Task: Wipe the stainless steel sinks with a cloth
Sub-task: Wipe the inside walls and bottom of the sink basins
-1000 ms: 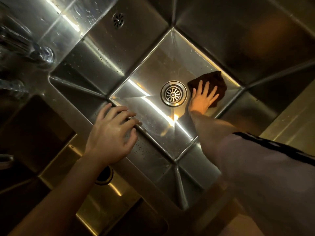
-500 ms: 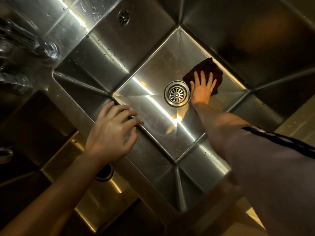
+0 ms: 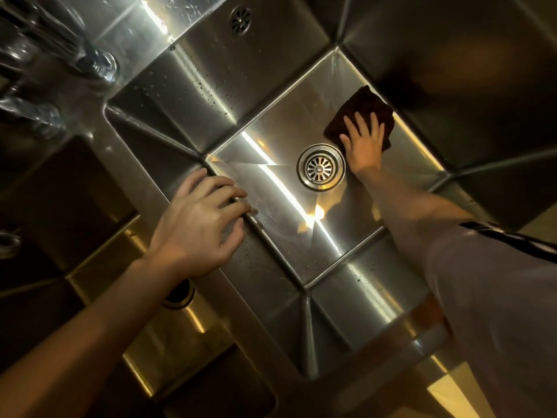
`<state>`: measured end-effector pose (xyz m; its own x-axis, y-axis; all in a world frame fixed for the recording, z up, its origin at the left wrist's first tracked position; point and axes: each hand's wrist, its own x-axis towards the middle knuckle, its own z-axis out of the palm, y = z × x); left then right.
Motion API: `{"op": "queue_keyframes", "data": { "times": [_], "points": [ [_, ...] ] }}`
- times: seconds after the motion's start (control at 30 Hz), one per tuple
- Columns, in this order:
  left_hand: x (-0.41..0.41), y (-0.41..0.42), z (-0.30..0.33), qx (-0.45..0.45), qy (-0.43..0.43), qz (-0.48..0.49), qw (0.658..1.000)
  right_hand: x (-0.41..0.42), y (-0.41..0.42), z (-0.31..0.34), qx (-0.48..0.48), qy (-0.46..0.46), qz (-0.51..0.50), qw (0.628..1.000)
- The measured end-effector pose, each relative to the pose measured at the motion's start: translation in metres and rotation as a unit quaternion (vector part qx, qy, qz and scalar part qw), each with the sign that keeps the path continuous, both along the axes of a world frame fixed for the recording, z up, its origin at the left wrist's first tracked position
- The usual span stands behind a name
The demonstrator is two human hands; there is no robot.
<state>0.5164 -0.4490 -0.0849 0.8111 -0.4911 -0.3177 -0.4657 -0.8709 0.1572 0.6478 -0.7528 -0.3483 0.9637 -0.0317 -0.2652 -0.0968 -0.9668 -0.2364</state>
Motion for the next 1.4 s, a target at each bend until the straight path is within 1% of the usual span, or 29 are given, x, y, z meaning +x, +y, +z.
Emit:
{"op": "queue_keyframes", "data": {
  "times": [0.2,0.27,0.37,0.47,0.6,0.7,0.83,0.93,1.0,1.1,1.23,1.4],
  "points": [
    [-0.001,0.001,-0.002,-0.004,-0.013,0.005,1.0,0.068,0.005,0.001,0.02,0.018,0.017,0.999],
    [0.0,0.0,-0.001,-0.006,-0.013,0.003,1.0,0.068,0.014,0.001,0.023,0.019,0.002,1.0],
    [0.001,0.0,0.001,0.013,-0.007,0.006,1.0,0.04,0.029,0.001,0.013,-0.003,-0.015,1.0],
    [0.0,0.0,0.001,0.027,0.004,0.002,1.0,0.032,0.03,0.001,0.002,-0.003,0.016,1.0],
    [0.001,0.0,0.001,0.037,0.014,0.008,0.999,0.084,0.021,0.001,0.006,0.016,0.077,0.997],
    [0.001,-0.001,0.0,0.04,0.016,0.011,0.999,0.12,0.028,0.005,0.019,0.036,0.095,0.995],
    [0.002,-0.002,0.0,0.035,0.016,0.016,0.999,0.102,0.035,0.008,0.007,0.022,0.082,0.996],
    [0.002,-0.002,0.001,0.033,0.023,0.02,0.999,0.077,0.033,0.006,-0.006,0.004,0.103,0.995],
    [0.002,-0.002,0.001,0.033,0.025,0.023,0.999,0.08,0.03,0.005,-0.008,0.007,0.117,0.993],
    [0.002,-0.001,-0.001,0.035,0.022,0.025,0.999,0.109,0.028,0.004,-0.008,0.015,0.138,0.99],
    [0.002,-0.001,-0.002,0.032,0.02,0.025,0.999,0.124,0.033,0.002,-0.006,0.015,0.116,0.993],
    [0.002,-0.001,0.0,0.044,0.025,0.018,0.999,0.083,0.019,0.006,0.0,0.011,0.064,0.998]
  ]
}}
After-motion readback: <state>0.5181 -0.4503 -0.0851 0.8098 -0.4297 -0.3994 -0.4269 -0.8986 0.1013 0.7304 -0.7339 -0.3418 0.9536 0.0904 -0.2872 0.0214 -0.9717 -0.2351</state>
